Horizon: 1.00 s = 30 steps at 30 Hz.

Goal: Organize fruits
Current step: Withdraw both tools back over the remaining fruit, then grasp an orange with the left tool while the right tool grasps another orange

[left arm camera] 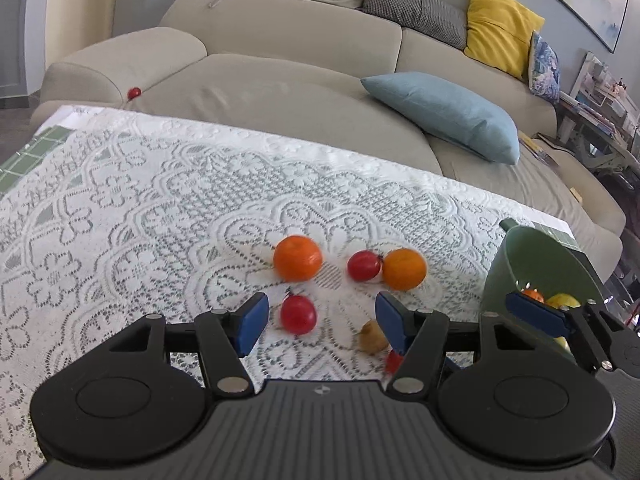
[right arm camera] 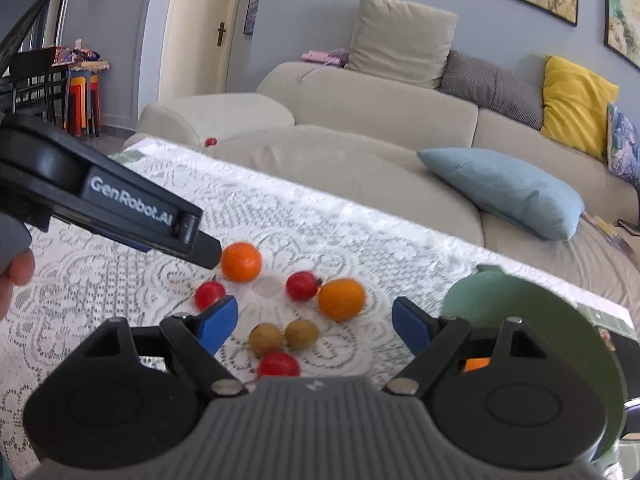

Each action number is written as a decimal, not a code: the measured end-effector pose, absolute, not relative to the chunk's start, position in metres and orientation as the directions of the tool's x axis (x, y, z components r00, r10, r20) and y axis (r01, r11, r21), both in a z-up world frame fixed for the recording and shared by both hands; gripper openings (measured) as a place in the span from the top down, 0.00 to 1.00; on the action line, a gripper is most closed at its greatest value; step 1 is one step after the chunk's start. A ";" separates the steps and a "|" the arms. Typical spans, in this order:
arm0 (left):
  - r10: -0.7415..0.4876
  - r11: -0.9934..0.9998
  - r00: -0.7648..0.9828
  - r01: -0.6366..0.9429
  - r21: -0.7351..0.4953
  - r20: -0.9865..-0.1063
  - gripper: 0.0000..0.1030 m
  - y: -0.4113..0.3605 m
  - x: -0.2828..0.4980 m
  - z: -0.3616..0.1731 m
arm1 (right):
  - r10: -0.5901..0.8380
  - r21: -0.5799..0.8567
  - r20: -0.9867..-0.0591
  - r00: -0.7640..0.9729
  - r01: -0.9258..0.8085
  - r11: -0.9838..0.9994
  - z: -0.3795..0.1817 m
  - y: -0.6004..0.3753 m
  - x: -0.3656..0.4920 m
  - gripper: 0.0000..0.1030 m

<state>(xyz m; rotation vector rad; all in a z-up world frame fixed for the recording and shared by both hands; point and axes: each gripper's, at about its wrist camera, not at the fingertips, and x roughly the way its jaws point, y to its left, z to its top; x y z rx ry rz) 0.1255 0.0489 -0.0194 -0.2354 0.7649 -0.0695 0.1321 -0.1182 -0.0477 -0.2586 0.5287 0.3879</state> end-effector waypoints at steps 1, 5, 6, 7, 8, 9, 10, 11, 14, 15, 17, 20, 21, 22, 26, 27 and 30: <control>-0.157 0.970 0.721 -0.014 -0.241 -0.675 0.30 0.051 0.125 -0.023 | 0.291 -0.137 -0.540 0.789 -0.424 0.895 -0.052 -0.117 0.133 0.24; -0.186 0.969 0.718 0.018 -0.248 -0.671 0.30 0.056 0.124 -0.036 | 0.292 -0.130 -0.558 0.777 -0.429 0.894 -0.062 -0.114 0.136 0.29; -0.194 0.967 0.717 0.027 -0.252 -0.670 0.30 0.057 0.124 -0.039 | 0.289 -0.129 -0.561 0.776 -0.427 0.895 -0.064 -0.114 0.137 0.30; -0.202 0.966 0.718 0.034 -0.256 -0.666 0.30 0.057 0.124 -0.042 | 0.289 -0.129 -0.563 0.774 -0.428 0.895 -0.066 -0.113 0.138 0.31; -0.209 0.965 0.718 0.042 -0.259 -0.664 0.30 0.058 0.124 -0.044 | 0.289 -0.129 -0.564 0.773 -0.428 0.894 -0.068 -0.114 0.138 0.32; -0.217 0.964 0.719 0.050 -0.262 -0.660 0.30 0.059 0.124 -0.047 | 0.290 -0.129 -0.565 0.773 -0.429 0.894 -0.069 -0.114 0.139 0.32; -0.224 0.963 0.720 0.059 -0.264 -0.657 0.30 0.059 0.124 -0.048 | 0.290 -0.129 -0.566 0.772 -0.430 0.894 -0.071 -0.114 0.140 0.33; -0.230 0.962 0.720 0.067 -0.265 -0.654 0.30 0.060 0.124 -0.050 | 0.289 -0.130 -0.569 0.770 -0.431 0.893 -0.073 -0.114 0.141 0.35; -0.243 0.960 0.721 0.083 -0.268 -0.649 0.30 0.062 0.125 -0.054 | 0.284 -0.132 -0.578 0.765 -0.431 0.892 -0.077 -0.113 0.144 0.38; -0.246 0.959 0.721 0.086 -0.269 -0.648 0.30 0.062 0.126 -0.055 | 0.283 -0.132 -0.579 0.765 -0.430 0.893 -0.078 -0.113 0.146 0.38; -0.250 0.958 0.720 0.090 -0.271 -0.647 0.30 0.063 0.128 -0.057 | 0.279 -0.136 -0.579 0.766 -0.428 0.894 -0.078 -0.111 0.150 0.42; -0.248 0.960 0.718 0.093 -0.263 -0.650 0.30 0.065 0.131 -0.060 | 0.285 -0.128 -0.585 0.759 -0.433 0.892 -0.079 -0.111 0.154 0.43; -0.246 0.961 0.717 0.095 -0.259 -0.652 0.30 0.065 0.132 -0.062 | 0.289 -0.123 -0.588 0.756 -0.437 0.891 -0.080 -0.110 0.154 0.44; -0.246 0.962 0.717 0.096 -0.256 -0.653 0.32 0.065 0.132 -0.064 | 0.292 -0.120 -0.591 0.752 -0.439 0.891 -0.080 -0.111 0.154 0.47; -0.250 0.961 0.717 0.100 -0.259 -0.650 0.36 0.063 0.136 -0.066 | 0.299 -0.091 -0.595 0.746 -0.431 0.898 -0.081 -0.113 0.157 0.49; -0.246 0.962 0.720 0.099 -0.255 -0.649 0.37 0.062 0.137 -0.066 | 0.298 -0.086 -0.596 0.746 -0.428 0.900 -0.080 -0.114 0.160 0.49; -0.230 0.968 0.735 0.101 -0.231 -0.638 0.37 0.059 0.145 -0.061 | 0.295 -0.077 -0.595 0.747 -0.419 0.905 -0.078 -0.115 0.169 0.49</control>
